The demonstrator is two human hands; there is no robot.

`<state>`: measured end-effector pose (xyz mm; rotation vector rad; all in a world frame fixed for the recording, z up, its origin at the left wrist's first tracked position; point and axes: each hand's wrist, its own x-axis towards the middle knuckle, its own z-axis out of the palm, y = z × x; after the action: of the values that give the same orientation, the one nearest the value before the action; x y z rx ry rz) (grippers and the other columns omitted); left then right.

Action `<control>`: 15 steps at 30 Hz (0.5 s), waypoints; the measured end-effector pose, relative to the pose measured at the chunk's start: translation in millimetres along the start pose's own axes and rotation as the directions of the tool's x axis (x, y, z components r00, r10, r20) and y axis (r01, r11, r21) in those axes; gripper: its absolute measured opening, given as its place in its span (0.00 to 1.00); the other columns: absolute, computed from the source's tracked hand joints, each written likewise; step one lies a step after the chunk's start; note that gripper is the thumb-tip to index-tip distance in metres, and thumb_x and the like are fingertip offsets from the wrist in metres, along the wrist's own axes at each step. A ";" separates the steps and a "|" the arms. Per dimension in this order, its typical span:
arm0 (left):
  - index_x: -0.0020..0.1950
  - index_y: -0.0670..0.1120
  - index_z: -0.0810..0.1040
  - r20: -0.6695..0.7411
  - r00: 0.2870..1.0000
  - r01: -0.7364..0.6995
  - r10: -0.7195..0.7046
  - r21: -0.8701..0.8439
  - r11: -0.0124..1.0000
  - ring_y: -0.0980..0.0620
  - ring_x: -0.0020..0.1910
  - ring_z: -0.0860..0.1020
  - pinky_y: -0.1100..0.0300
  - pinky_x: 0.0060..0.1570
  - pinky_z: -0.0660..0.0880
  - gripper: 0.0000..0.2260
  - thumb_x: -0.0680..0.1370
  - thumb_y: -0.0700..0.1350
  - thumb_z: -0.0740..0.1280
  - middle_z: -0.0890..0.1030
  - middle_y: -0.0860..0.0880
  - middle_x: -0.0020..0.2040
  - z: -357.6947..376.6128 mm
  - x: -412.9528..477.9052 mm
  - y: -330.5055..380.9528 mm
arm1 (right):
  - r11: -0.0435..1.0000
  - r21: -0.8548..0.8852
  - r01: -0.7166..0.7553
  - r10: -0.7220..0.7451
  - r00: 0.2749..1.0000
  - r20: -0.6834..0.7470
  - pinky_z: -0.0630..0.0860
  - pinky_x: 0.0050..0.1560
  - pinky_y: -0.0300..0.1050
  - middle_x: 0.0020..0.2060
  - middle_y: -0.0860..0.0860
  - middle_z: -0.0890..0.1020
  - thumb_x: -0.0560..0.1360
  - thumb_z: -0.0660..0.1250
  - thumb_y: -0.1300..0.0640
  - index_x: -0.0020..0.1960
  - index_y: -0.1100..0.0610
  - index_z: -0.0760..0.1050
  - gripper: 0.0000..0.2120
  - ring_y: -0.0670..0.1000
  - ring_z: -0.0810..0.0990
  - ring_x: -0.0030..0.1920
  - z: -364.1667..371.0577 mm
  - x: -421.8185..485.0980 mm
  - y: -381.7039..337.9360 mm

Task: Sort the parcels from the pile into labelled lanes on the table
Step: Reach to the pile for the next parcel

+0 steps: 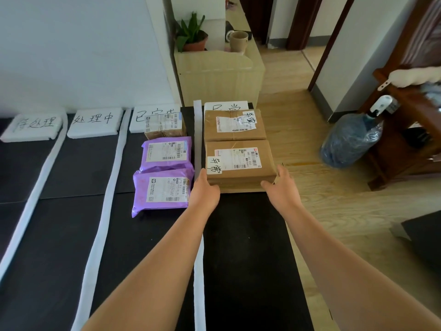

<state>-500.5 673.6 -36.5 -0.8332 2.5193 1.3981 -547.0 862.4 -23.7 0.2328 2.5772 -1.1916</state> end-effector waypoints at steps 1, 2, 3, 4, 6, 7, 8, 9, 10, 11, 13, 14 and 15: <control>0.72 0.53 0.66 -0.018 1.000 -0.012 0.013 0.017 1.000 0.53 0.54 0.76 0.63 0.39 0.73 0.21 0.80 0.40 0.63 0.75 0.49 0.66 -1.1 -4.4 0.3 | 1.000 -0.002 0.012 -0.012 1.000 -0.018 0.68 0.39 0.38 0.69 0.52 0.69 0.78 0.67 0.57 0.78 0.51 0.60 0.30 0.46 0.70 0.50 -0.8 -3.1 -2.4; 0.71 0.53 0.66 -0.029 0.999 -0.020 0.021 0.032 0.999 0.51 0.56 0.76 0.60 0.44 0.76 0.20 0.80 0.41 0.63 0.75 0.49 0.65 -2.9 -9.5 1.4 | 1.000 -0.008 0.027 -0.027 0.999 -0.038 0.66 0.36 0.35 0.69 0.52 0.69 0.79 0.67 0.56 0.78 0.50 0.60 0.30 0.44 0.70 0.47 -1.2 -6.9 -5.3; 0.71 0.52 0.66 -0.034 0.999 -0.021 0.023 0.054 0.998 0.48 0.59 0.76 0.56 0.49 0.77 0.20 0.80 0.41 0.63 0.74 0.48 0.66 -5.4 -14.9 1.5 | 0.999 -0.019 0.041 -0.042 0.998 -0.055 0.66 0.35 0.35 0.70 0.51 0.68 0.79 0.66 0.56 0.78 0.50 0.60 0.30 0.43 0.71 0.45 -1.1 -12.0 -9.2; 0.72 0.51 0.65 -0.040 0.999 -0.015 0.018 0.076 0.997 0.46 0.61 0.75 0.54 0.52 0.76 0.21 0.80 0.41 0.64 0.73 0.47 0.67 -8.6 -21.7 1.8 | 0.998 -0.032 0.057 -0.059 0.996 -0.070 0.68 0.35 0.35 0.71 0.51 0.68 0.79 0.66 0.55 0.78 0.49 0.61 0.29 0.44 0.73 0.45 -0.6 -18.4 -13.9; 0.76 0.50 0.61 -0.057 0.998 0.005 0.001 0.106 0.994 0.44 0.65 0.74 0.55 0.53 0.75 0.25 0.81 0.41 0.64 0.70 0.46 0.70 -17.4 -35.8 1.3 | 0.994 -0.049 0.100 -0.104 0.992 -0.078 0.75 0.39 0.40 0.71 0.52 0.67 0.79 0.66 0.54 0.77 0.48 0.61 0.28 0.47 0.78 0.48 2.3 -32.7 -23.4; 0.78 0.50 0.59 -0.067 0.998 0.008 0.000 0.113 0.994 0.44 0.67 0.73 0.53 0.55 0.76 0.27 0.81 0.41 0.64 0.69 0.46 0.72 -23.1 -42.2 0.0 | 0.991 -0.055 0.125 -0.128 0.989 -0.071 0.78 0.41 0.43 0.71 0.51 0.68 0.79 0.66 0.54 0.77 0.48 0.62 0.28 0.50 0.79 0.50 4.8 -41.0 -28.8; 0.79 0.50 0.57 -0.069 0.998 0.009 -0.001 0.116 0.993 0.43 0.67 0.73 0.52 0.56 0.76 0.28 0.81 0.41 0.64 0.68 0.45 0.73 -29.5 -48.5 -1.8 | 0.987 -0.063 0.151 -0.155 0.986 -0.061 0.79 0.42 0.44 0.71 0.51 0.68 0.79 0.66 0.53 0.76 0.47 0.62 0.27 0.51 0.80 0.52 7.6 -49.9 -34.6; 0.79 0.51 0.56 -0.070 0.997 0.002 0.007 0.124 0.992 0.43 0.68 0.72 0.52 0.57 0.75 0.29 0.81 0.41 0.64 0.68 0.45 0.73 -36.5 -54.2 -4.8 | 0.981 -0.073 0.178 -0.181 0.982 -0.048 0.79 0.44 0.44 0.71 0.51 0.68 0.79 0.66 0.53 0.76 0.47 0.63 0.27 0.52 0.80 0.55 11.0 -59.2 -40.9; 0.79 0.50 0.57 -0.072 0.997 -0.017 0.027 0.140 0.990 0.43 0.68 0.72 0.52 0.59 0.74 0.29 0.81 0.41 0.63 0.68 0.44 0.73 -44.7 -60.2 -8.2 | 0.974 -0.090 0.206 -0.210 0.977 -0.035 0.79 0.48 0.44 0.72 0.51 0.68 0.79 0.66 0.52 0.76 0.48 0.63 0.26 0.52 0.78 0.59 15.4 -69.0 -47.5; 0.79 0.49 0.57 -0.074 0.996 -0.038 0.050 0.151 0.988 0.43 0.69 0.71 0.52 0.60 0.73 0.28 0.81 0.40 0.63 0.67 0.44 0.74 -53.8 -66.1 -12.2 | 0.965 -0.114 0.236 -0.240 0.971 -0.022 0.77 0.53 0.44 0.72 0.50 0.68 0.79 0.66 0.52 0.76 0.48 0.64 0.26 0.52 0.75 0.64 20.6 -79.2 -54.3; 0.79 0.47 0.58 -0.085 0.993 -0.069 0.083 0.155 0.986 0.43 0.71 0.68 0.54 0.65 0.68 0.28 0.80 0.40 0.62 0.65 0.43 0.75 -73.8 -79.4 -22.5 | 0.943 -0.157 0.293 -0.296 0.955 0.000 0.72 0.64 0.47 0.73 0.50 0.68 0.79 0.67 0.52 0.76 0.50 0.64 0.26 0.51 0.68 0.71 33.7 -101.0 -68.3; 0.79 0.47 0.58 -0.092 0.992 -0.070 0.085 0.155 0.985 0.43 0.72 0.67 0.54 0.66 0.67 0.28 0.80 0.40 0.62 0.64 0.43 0.76 -84.6 -87.2 -28.8 | 0.932 -0.172 0.320 -0.323 0.946 0.009 0.70 0.66 0.47 0.73 0.49 0.68 0.79 0.67 0.52 0.75 0.50 0.65 0.26 0.51 0.67 0.73 41.7 -112.8 -75.7; 0.79 0.47 0.57 -0.101 0.991 -0.070 0.086 0.152 0.986 0.43 0.73 0.66 0.54 0.67 0.66 0.28 0.80 0.40 0.62 0.63 0.43 0.76 -95.8 -94.6 -35.8 | 0.921 -0.185 0.343 -0.345 0.938 0.019 0.69 0.67 0.47 0.73 0.49 0.69 0.79 0.68 0.51 0.75 0.50 0.65 0.26 0.51 0.67 0.73 50.6 -124.6 -82.6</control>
<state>-389.1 618.0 26.0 -0.8112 2.7250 1.1988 -441.5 767.5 45.3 -0.2658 2.7984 -1.0442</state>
